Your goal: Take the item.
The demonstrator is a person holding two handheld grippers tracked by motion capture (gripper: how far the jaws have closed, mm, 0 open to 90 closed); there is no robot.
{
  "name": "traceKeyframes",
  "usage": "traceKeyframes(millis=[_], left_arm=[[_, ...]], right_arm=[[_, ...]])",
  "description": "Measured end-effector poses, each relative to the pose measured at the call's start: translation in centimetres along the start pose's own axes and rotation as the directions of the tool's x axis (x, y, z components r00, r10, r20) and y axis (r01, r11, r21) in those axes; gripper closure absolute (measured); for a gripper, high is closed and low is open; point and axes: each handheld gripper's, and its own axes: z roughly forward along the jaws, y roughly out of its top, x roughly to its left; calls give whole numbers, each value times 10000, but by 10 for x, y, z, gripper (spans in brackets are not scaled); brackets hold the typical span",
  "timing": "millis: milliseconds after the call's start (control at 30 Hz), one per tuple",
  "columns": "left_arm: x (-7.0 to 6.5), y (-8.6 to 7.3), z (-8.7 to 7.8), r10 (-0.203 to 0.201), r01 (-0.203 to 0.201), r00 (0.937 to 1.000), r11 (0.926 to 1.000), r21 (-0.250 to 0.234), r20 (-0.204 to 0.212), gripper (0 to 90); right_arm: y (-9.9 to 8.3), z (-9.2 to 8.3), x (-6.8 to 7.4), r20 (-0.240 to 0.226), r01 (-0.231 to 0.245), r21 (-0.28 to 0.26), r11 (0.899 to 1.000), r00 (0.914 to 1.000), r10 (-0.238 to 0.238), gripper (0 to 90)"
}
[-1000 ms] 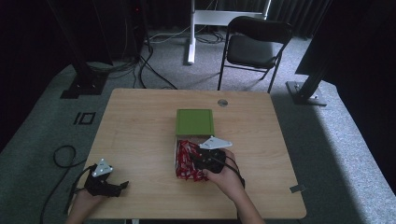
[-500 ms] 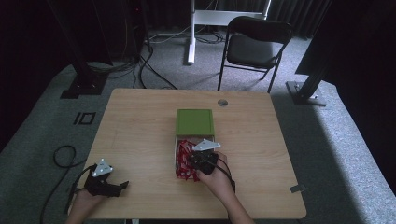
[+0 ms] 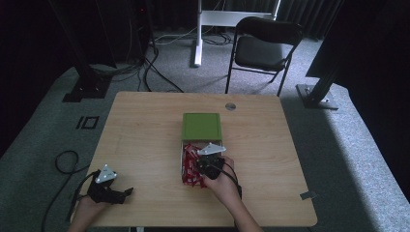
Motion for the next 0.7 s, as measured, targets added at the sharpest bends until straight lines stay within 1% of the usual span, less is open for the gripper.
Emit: traceKeyframes(millis=[133, 233, 267, 333, 367, 433, 467, 500, 567, 633, 700], left_arm=[[0, 0, 0, -4, 4, 10000, 10000, -2, 1, 8], [0, 0, 0, -4, 4, 10000, 10000, -3, 3, 8], [0, 0, 0, -21, 21, 10000, 10000, -16, -2, 8], [0, 0, 0, -18, 18, 10000, 10000, -13, 0, 8], [0, 0, 0, -16, 16, 10000, 10000, -14, -1, 7], [0, 0, 0, -19, 19, 10000, 10000, -12, -3, 8], [0, 0, 0, -8, 8, 10000, 10000, -13, -5, 7], [0, 0, 0, -9, 9, 10000, 10000, -15, -5, 8], [0, 0, 0, -8, 8, 10000, 10000, -10, -2, 8], [0, 0, 0, -7, 7, 10000, 10000, -7, -5, 8], [0, 0, 0, -7, 7, 10000, 10000, -7, -5, 8]], right_arm=[[1, -7, 1, -132, 12, -124, 9999, 9999, -13, 830], [2, -12, 0, -266, -73, -192, 9998, 9996, 68, 831], [2, -14, -1, -330, -166, -242, 9996, 9993, 158, 831], [2, -18, -1, -409, -158, -269, 9995, 9991, 147, 831], [2, -20, -1, -466, -220, -364, 9991, 9987, 203, 831], [3, -23, -1, -514, -173, -383, 9991, 9986, 153, 831], [3, -26, -1, -578, -254, -449, 9987, 9981, 227, 831], [3, -28, -1, -597, -178, -438, 9989, 9981, 152, 831], [4, -32, -1, -777, -253, -539, 9982, 9968, 211, 831], [4, -36, -2, -773, -264, -602, 9978, 9968, 217, 831], [4, -40, -2, -882, -257, -615, 9978, 9959, 202, 831]])
